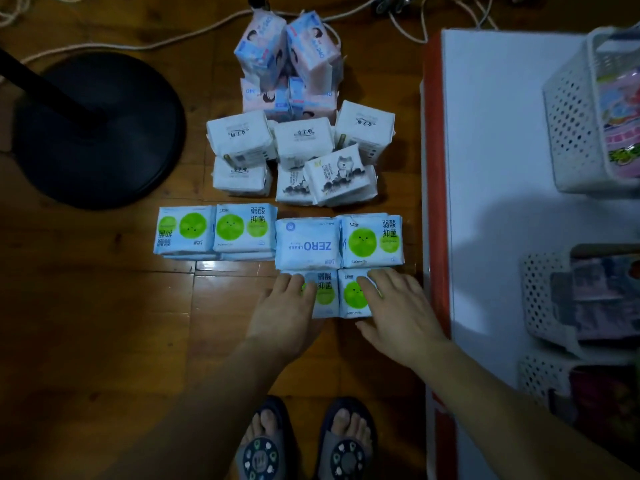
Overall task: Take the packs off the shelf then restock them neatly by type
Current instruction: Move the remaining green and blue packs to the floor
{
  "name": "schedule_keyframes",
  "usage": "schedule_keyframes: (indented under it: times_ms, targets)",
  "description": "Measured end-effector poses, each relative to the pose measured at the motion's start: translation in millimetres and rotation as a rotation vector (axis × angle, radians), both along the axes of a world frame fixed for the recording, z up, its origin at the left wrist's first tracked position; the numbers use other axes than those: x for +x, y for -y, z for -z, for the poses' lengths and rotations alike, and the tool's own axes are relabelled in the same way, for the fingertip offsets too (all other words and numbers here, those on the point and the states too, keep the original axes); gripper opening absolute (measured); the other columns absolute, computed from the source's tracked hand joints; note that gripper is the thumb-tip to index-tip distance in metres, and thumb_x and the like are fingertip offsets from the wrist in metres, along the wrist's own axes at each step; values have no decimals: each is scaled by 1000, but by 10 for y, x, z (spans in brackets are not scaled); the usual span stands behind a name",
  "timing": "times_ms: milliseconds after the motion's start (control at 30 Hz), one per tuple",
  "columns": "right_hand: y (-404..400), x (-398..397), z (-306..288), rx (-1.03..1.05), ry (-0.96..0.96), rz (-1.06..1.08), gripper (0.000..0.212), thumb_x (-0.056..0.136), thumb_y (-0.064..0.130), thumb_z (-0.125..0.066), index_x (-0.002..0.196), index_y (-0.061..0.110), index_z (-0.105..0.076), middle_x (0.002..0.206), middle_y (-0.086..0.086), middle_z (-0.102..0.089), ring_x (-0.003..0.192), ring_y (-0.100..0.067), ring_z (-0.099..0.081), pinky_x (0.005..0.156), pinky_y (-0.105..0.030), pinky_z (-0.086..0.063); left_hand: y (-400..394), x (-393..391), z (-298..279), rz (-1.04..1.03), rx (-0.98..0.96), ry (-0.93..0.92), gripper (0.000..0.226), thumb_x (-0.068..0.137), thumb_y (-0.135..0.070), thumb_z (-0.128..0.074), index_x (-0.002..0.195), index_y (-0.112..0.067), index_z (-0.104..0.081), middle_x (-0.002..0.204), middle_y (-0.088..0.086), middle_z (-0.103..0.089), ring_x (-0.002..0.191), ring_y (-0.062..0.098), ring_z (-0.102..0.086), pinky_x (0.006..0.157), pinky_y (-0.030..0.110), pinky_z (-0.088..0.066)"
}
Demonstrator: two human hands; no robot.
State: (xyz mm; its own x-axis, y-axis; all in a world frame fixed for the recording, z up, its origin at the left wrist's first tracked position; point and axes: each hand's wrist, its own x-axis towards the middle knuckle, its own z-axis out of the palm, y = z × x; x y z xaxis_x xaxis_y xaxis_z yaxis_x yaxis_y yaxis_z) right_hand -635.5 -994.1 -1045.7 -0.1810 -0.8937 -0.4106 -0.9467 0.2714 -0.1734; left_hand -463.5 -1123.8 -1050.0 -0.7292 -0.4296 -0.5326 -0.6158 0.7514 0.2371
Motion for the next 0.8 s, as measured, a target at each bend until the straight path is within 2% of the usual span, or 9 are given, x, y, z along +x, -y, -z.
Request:
schedule_keyframes:
  times_ms: [67, 133, 233, 300, 367, 467, 533, 667, 800]
  targets:
    - [-60, 79, 164, 110, 10, 23, 78, 82, 51, -67, 146, 13, -43, 149, -13, -43, 140, -32, -36, 110, -53, -36, -83, 53, 146, -14, 11, 26, 63, 92, -54, -53, 141, -21, -34, 140, 3, -38, 133, 26, -32, 98, 43, -43]
    - [-118, 126, 323, 211, 48, 77, 84, 88, 54, -61, 155, 18, -26, 164, -11, -17, 151, -32, -13, 117, -58, -23, -157, 114, 292, -33, 19, 39, 66, 93, -54, -53, 145, -20, -30, 148, 5, -29, 140, 27, -24, 101, 46, -43]
    - [-191, 183, 446, 268, 85, 103, 78, 94, 50, -56, 156, 23, -17, 167, -3, 4, 153, -31, 7, 119, -59, -19, -262, 192, 457, -22, 35, 65, 69, 95, -49, -54, 149, -19, -26, 161, 10, -11, 150, 31, -5, 108, 49, -40]
    - [-236, 214, 510, 251, 113, 101, 69, 96, 42, -57, 153, 23, -23, 166, -3, -2, 153, -30, 7, 118, -56, -24, -313, 231, 533, -6, 40, 67, 68, 95, -46, -56, 149, -18, -25, 165, 11, 2, 152, 31, 7, 115, 52, -32]
    - [-259, 221, 579, 191, 131, 110, 63, 94, 35, -61, 149, 22, -33, 162, -5, -16, 153, -30, 1, 115, -55, -30, -338, 242, 592, 6, 24, 41, 65, 94, -43, -58, 146, -18, -28, 165, 11, 3, 152, 32, 11, 115, 55, -29]
    - [-220, 170, 662, 111, 144, 123, 60, 84, 26, -73, 138, 18, -47, 150, -10, -32, 149, -34, -15, 100, -56, -47, -313, 215, 678, -39, 16, -34, 59, 91, -33, -62, 141, -16, -35, 158, 14, -16, 152, 35, -1, 110, 53, -38]
    - [-177, 116, 683, 98, 160, 143, 57, 82, 23, -75, 133, 17, -50, 150, -13, -30, 145, -34, -21, 93, -52, -52, -282, 169, 722, -60, -7, -83, 62, 86, -28, -67, 139, -14, -37, 146, 14, -31, 145, 36, -19, 101, 49, -48]
    - [-152, 28, 728, 113, 104, 101, 54, 82, 31, -74, 127, 16, -48, 161, -10, -20, 146, -32, -19, 95, -46, -50, -256, 152, 837, -84, -21, -75, 78, 79, -28, -74, 144, -13, -32, 147, 15, -32, 136, 34, -28, 97, 44, -51]
    - [-130, 12, 772, 128, 40, 71, 58, 79, 31, -75, 127, 15, -46, 158, -4, -31, 144, -29, -23, 98, -47, -43, -230, 169, 883, -50, -73, -48, 81, 75, -29, -76, 143, -15, -35, 146, 9, -39, 129, 31, -33, 88, 42, -52]
